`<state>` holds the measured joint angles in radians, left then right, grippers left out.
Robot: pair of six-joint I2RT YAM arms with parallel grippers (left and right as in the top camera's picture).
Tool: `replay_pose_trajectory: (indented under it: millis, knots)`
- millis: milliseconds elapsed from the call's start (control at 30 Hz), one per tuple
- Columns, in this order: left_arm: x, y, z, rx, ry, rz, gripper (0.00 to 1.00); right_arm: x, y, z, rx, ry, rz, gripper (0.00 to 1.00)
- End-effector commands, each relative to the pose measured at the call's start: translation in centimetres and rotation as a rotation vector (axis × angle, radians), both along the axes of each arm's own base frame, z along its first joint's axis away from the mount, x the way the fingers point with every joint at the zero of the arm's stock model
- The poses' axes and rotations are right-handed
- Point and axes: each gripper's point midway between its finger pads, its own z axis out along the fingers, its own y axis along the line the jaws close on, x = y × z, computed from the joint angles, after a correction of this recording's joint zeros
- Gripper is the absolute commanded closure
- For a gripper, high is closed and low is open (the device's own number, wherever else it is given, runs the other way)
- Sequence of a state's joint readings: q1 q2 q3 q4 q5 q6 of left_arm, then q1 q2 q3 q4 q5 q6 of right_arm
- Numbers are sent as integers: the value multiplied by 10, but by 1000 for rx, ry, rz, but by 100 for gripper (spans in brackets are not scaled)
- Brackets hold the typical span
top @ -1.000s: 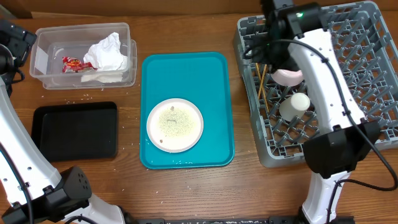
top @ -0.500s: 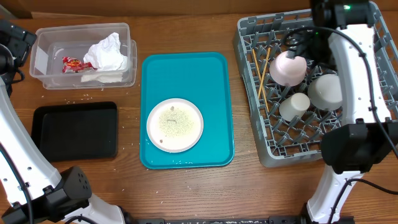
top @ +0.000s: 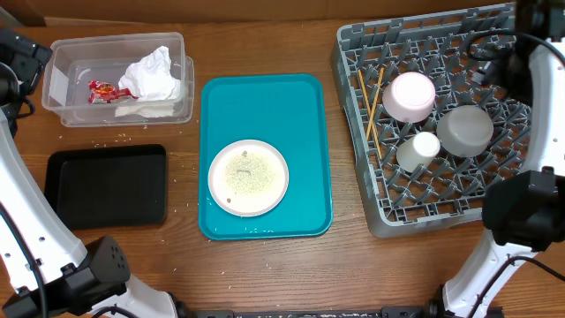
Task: Sort waste into correct bins and load items into the dishwasher
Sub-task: 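Adjust the chopsticks and pink bowl in the rack with the right gripper, then reach the left gripper to the white plate and grasp its rim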
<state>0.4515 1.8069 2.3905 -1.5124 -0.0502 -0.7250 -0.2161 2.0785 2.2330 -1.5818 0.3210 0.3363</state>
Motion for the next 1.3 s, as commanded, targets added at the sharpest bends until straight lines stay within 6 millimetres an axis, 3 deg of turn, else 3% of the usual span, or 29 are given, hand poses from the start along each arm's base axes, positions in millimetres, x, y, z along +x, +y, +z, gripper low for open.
replay_pose_trajectory:
  millis: [0, 67, 133, 200, 367, 433, 600, 667, 767, 867, 1000, 1267]
  knots:
    - [2, 0, -2, 14, 14, -12, 0, 0, 1, 23, 8, -77, -6, 0]
    - [9, -4, 1, -39, -41, 17, 0, 1, 1, 23, 10, -78, -6, 0]
    - [18, -26, 1, -178, -96, -20, 0, 1, 1, 23, 10, -78, -6, 0]
    - [25, -63, 4, -338, -135, -156, 0, 1, 1, 23, 10, -78, -6, 0]
    - [28, -161, 16, -492, -156, -605, 8, 1, 1, 23, 10, -78, -6, 0]
    - [16, -210, 7, -486, -71, -754, 10, 1, 1, 23, 10, -78, -6, 0]
    - [-6, -291, -23, -266, 145, -937, 9, 1, 1, 23, 10, -78, -6, 0]
    - [-11, -310, -40, -111, 232, -918, 25, 1, 1, 23, 10, -78, -6, 0]
    - [-17, -339, -70, 76, 340, -889, 30, 1, 1, 23, 10, -78, -6, 0]
    - [-23, -367, -103, 96, 439, -916, 35, 1, 1, 23, 10, -78, -6, 0]
    - [-25, -385, -158, 93, 596, -870, 48, 1, 1, 23, 10, -78, -6, 0]
    - [-12, -416, -248, 56, 762, -888, 53, 1, 1, 23, 10, -78, -6, 0]
